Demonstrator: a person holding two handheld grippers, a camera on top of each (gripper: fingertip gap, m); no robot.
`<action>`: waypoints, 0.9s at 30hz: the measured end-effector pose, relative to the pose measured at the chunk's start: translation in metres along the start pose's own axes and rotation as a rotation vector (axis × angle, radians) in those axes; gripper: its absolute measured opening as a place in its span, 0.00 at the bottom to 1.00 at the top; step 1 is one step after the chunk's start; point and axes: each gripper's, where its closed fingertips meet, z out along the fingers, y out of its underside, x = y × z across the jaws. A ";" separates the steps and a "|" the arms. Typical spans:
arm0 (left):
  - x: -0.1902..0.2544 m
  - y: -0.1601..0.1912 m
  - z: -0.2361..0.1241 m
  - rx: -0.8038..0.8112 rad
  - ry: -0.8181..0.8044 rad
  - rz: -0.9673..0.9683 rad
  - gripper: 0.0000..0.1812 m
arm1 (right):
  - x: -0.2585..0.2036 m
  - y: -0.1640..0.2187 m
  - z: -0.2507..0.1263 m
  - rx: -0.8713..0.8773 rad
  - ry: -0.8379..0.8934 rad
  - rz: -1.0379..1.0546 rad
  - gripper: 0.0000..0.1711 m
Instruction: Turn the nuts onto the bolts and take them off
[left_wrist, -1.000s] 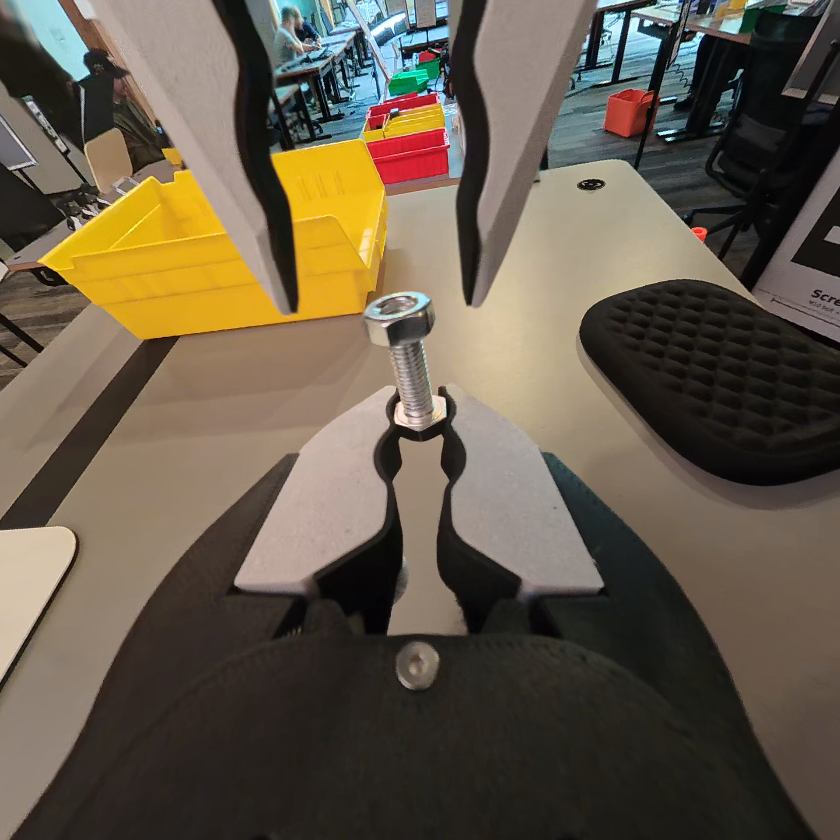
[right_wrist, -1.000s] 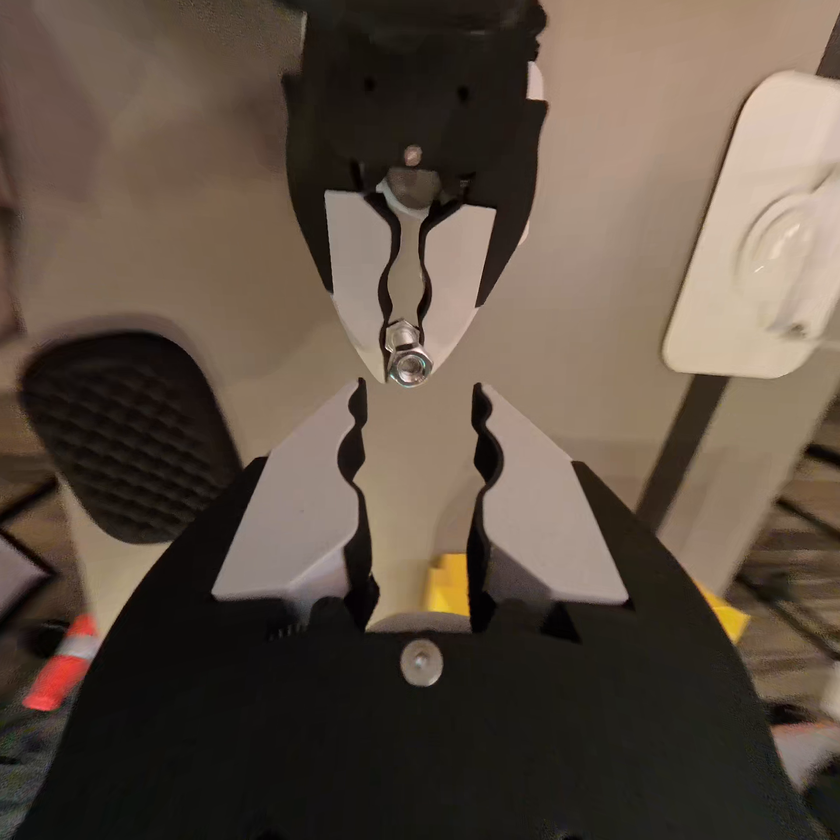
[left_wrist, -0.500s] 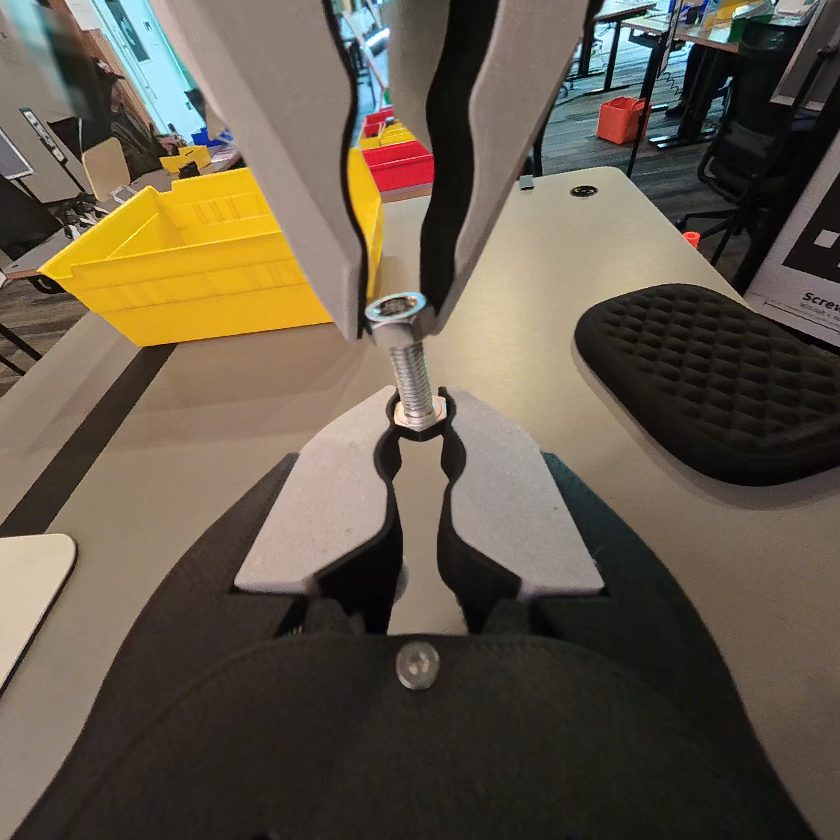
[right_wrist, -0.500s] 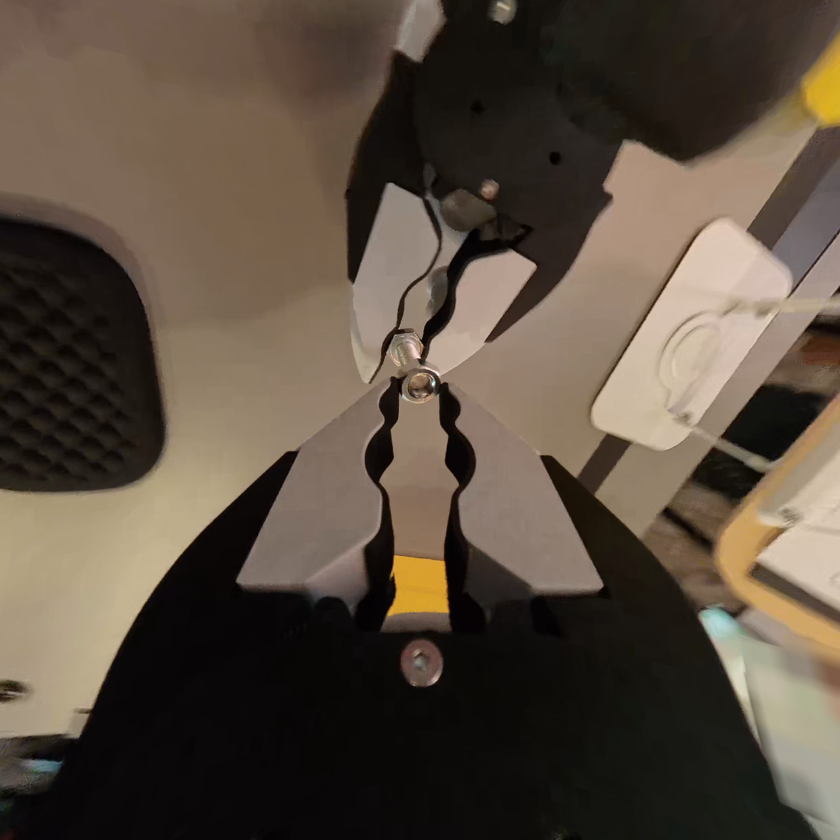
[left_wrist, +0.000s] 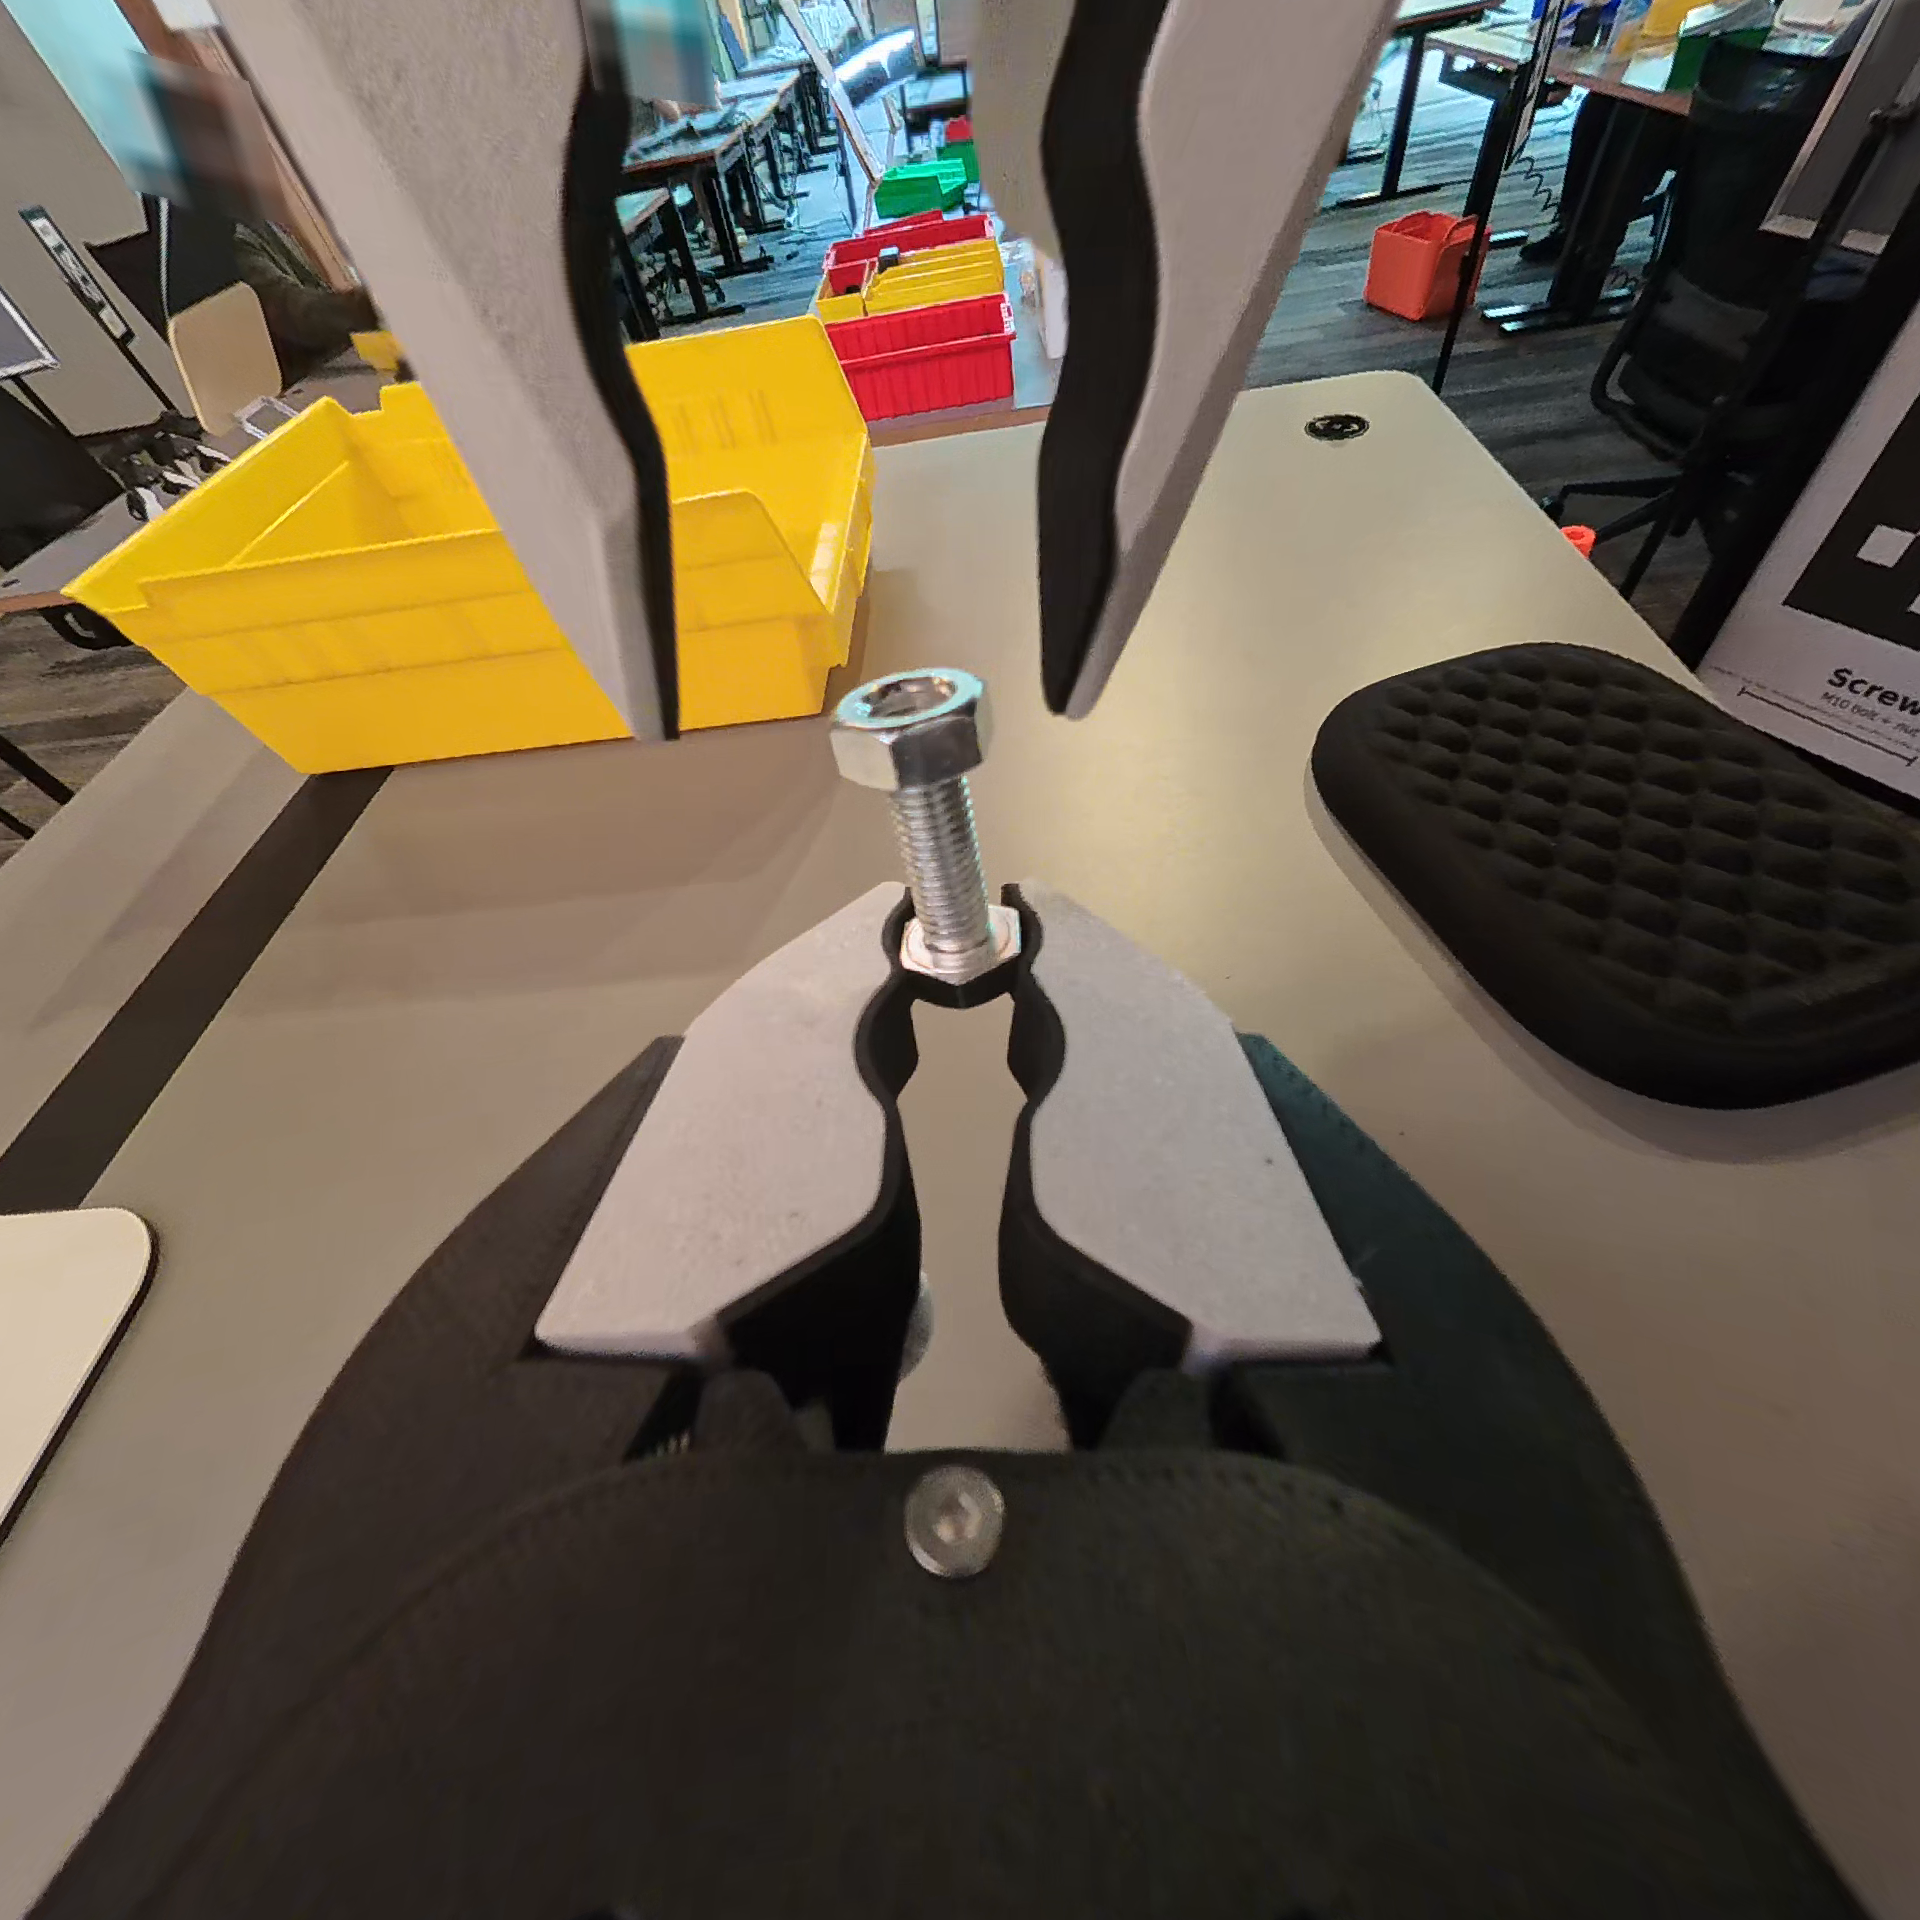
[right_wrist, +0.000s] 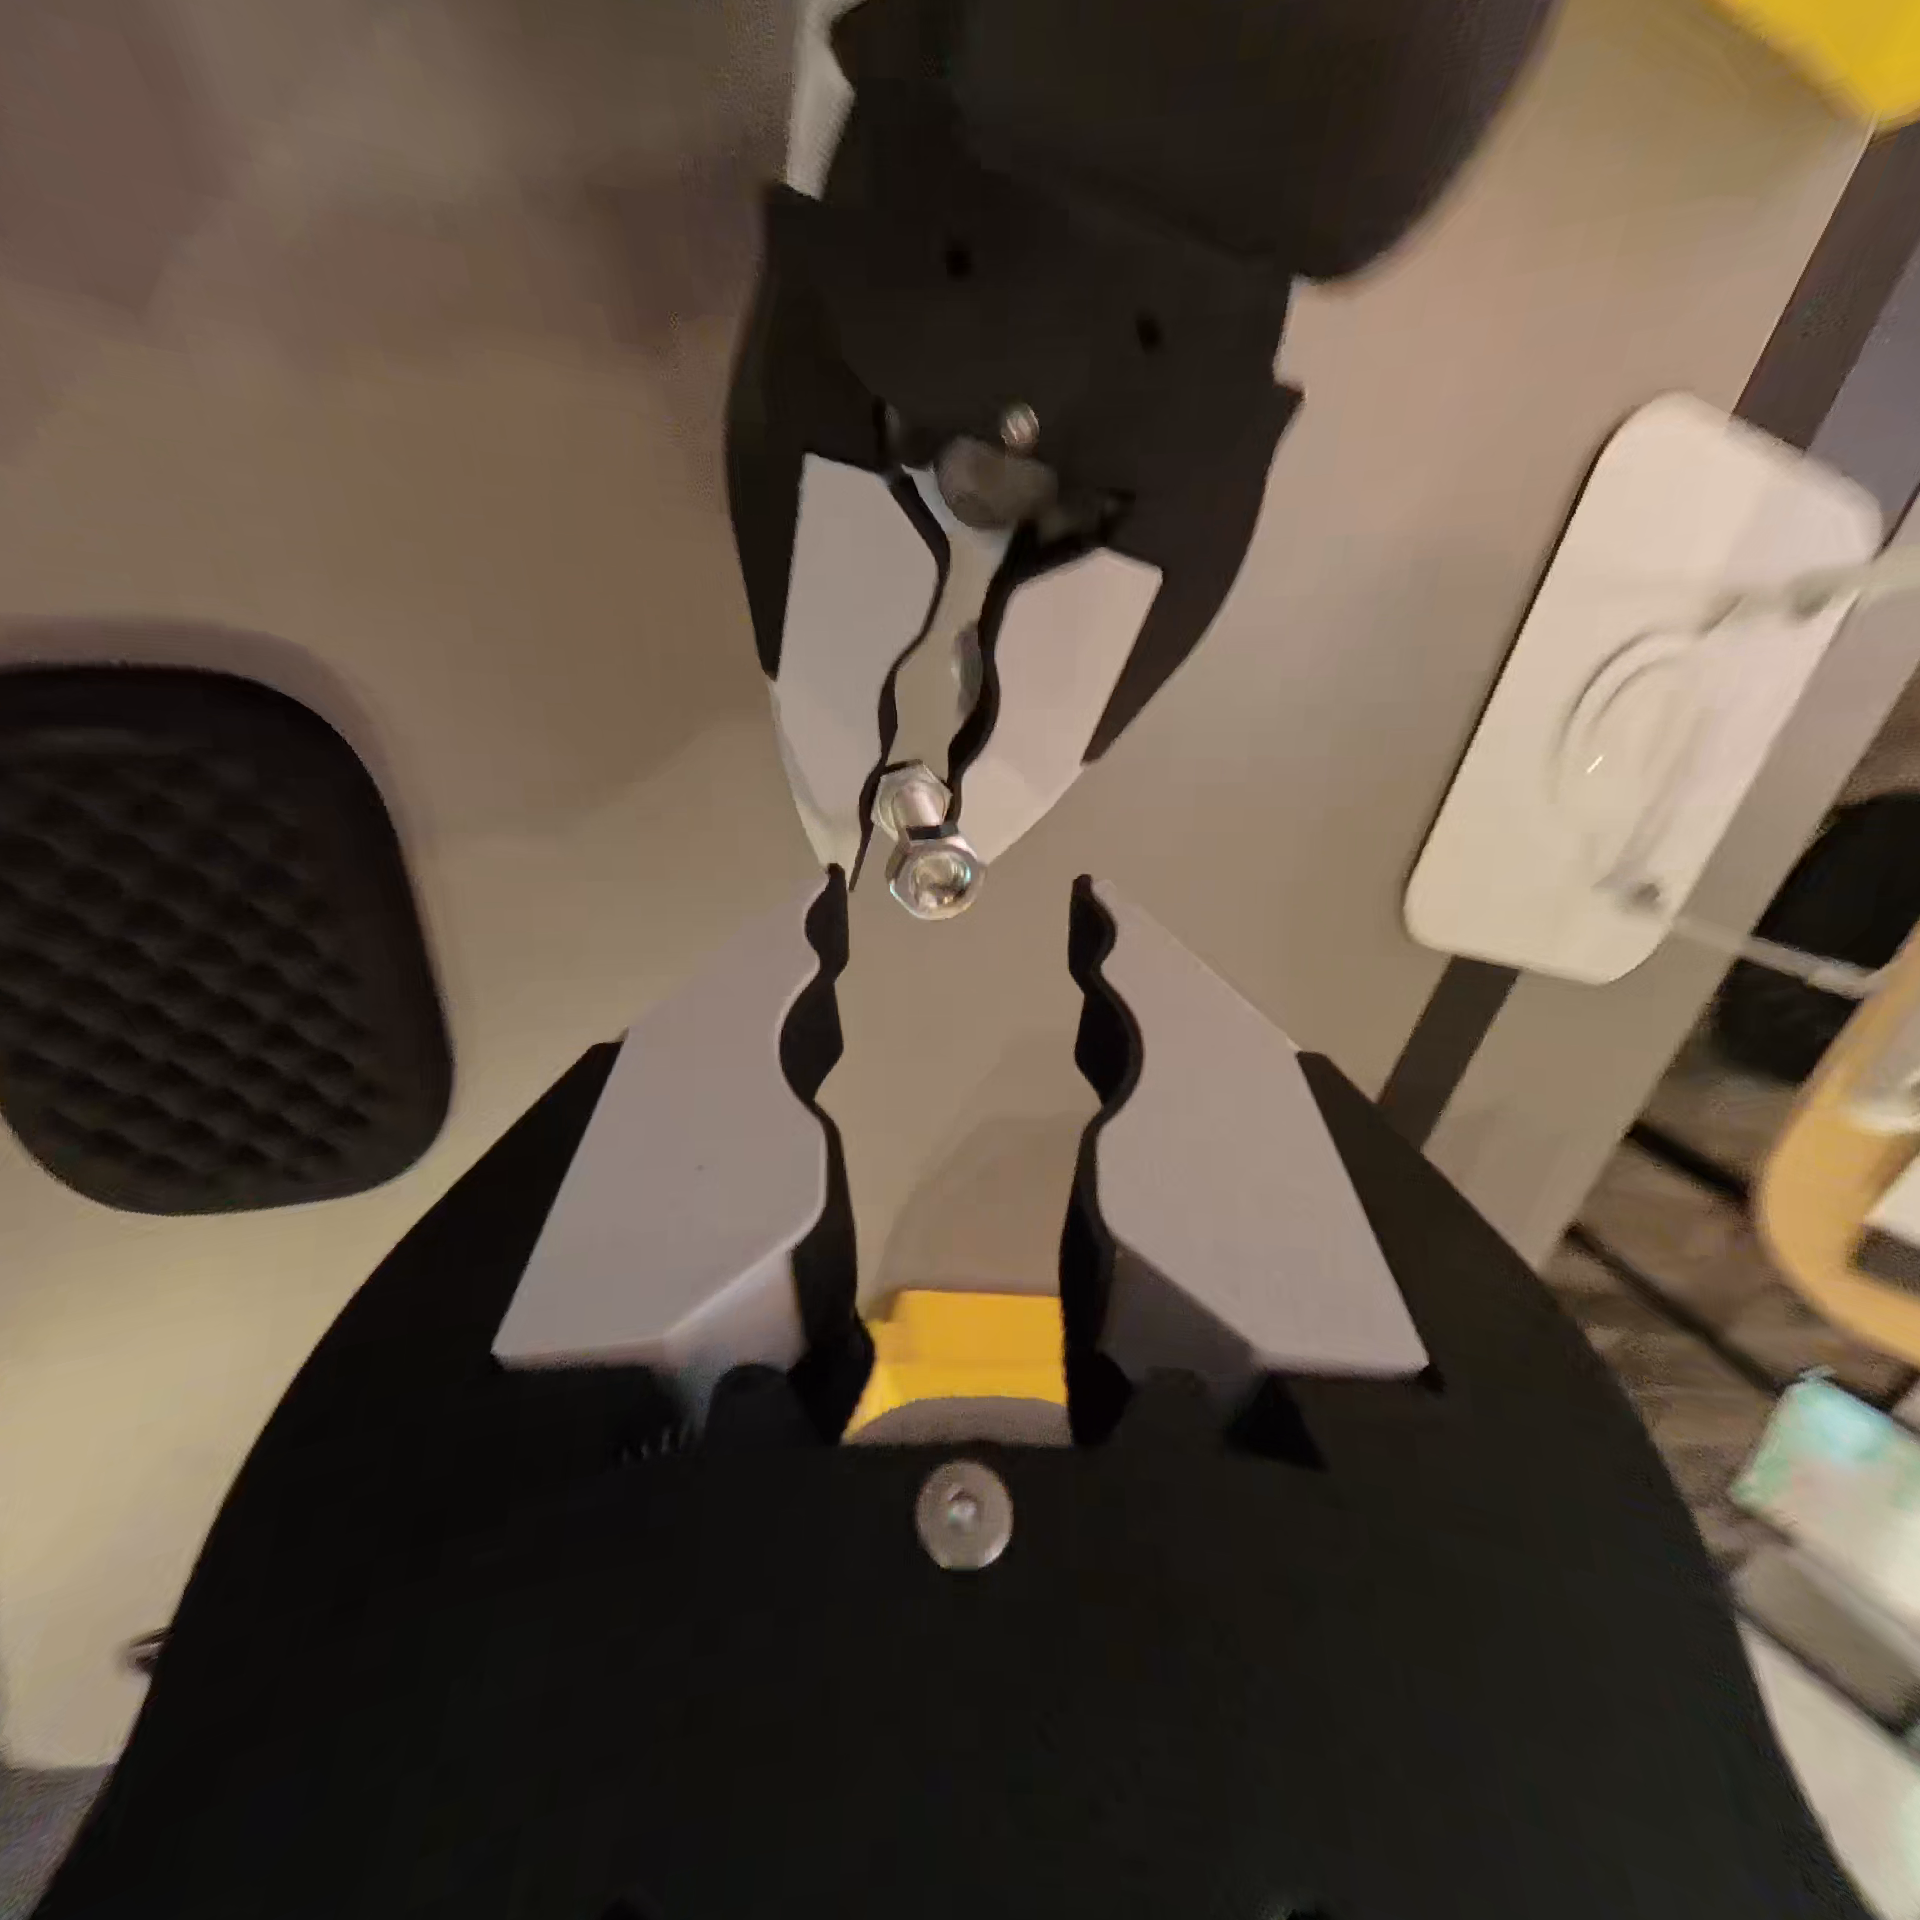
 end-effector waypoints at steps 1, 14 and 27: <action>0.001 0.000 0.000 0.000 0.002 0.002 0.08 | 0.000 -0.002 -0.001 0.002 0.014 -0.052 0.22; -0.008 0.002 -0.002 -0.004 -0.036 -0.007 0.08 | 0.002 0.001 0.006 0.001 -0.083 0.273 0.09; -0.002 0.000 -0.001 0.009 0.001 -0.017 0.07 | 0.007 0.001 0.000 0.029 0.035 -0.074 0.19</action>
